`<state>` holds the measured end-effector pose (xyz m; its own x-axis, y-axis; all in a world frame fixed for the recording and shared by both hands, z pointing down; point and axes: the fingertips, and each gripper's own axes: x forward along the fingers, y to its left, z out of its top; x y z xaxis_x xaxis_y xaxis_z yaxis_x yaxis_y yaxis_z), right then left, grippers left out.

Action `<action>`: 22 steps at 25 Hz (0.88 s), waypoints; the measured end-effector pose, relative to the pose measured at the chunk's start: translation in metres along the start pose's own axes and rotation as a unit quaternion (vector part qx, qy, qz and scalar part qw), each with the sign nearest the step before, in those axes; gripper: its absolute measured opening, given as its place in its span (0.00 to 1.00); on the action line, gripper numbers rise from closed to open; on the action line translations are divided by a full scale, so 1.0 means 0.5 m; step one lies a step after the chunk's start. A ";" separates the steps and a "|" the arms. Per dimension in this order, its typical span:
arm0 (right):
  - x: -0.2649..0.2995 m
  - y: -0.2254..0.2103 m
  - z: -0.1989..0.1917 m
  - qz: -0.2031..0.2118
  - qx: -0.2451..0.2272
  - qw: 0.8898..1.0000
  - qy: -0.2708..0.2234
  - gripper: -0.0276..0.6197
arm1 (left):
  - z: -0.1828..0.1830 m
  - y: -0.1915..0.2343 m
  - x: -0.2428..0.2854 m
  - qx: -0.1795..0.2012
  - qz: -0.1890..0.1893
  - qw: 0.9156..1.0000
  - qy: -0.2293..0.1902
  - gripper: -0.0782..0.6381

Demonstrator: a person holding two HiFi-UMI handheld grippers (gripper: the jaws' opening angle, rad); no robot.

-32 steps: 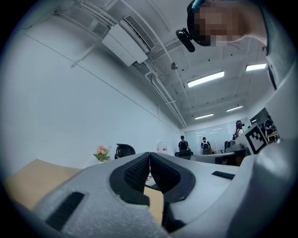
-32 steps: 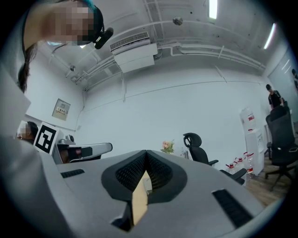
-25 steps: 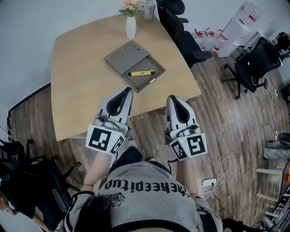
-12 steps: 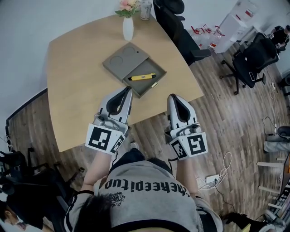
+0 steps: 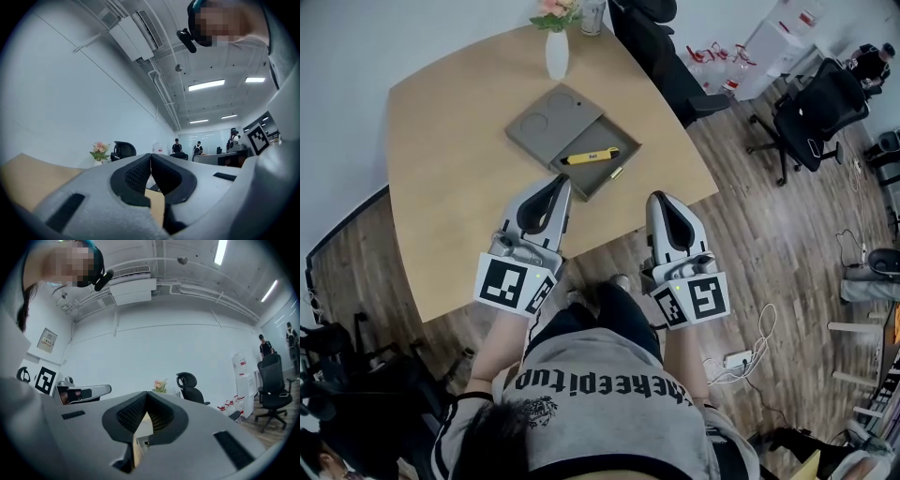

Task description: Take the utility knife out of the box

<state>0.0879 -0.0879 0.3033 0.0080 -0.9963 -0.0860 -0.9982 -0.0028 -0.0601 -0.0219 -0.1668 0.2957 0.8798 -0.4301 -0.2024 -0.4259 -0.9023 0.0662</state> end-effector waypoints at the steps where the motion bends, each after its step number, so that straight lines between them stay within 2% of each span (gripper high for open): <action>1: 0.002 -0.002 0.000 0.000 0.000 1.000 0.000 0.05 | 0.000 0.001 0.003 0.000 -0.001 1.000 0.000 0.13; 13: 0.065 -0.036 0.004 0.029 0.000 1.000 -0.001 0.05 | 0.002 0.029 0.053 0.012 0.020 1.000 -0.001 0.13; 22: 0.131 -0.097 0.015 0.058 0.005 0.998 -0.005 0.05 | -0.002 0.044 0.130 0.023 0.040 0.999 0.000 0.13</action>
<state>0.1374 -0.1522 0.2930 -0.1075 -0.9888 -0.1034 -0.9917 0.1139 -0.0590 0.0261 -0.2146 0.2851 0.8421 -0.5015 -0.1984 -0.5047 -0.8625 0.0378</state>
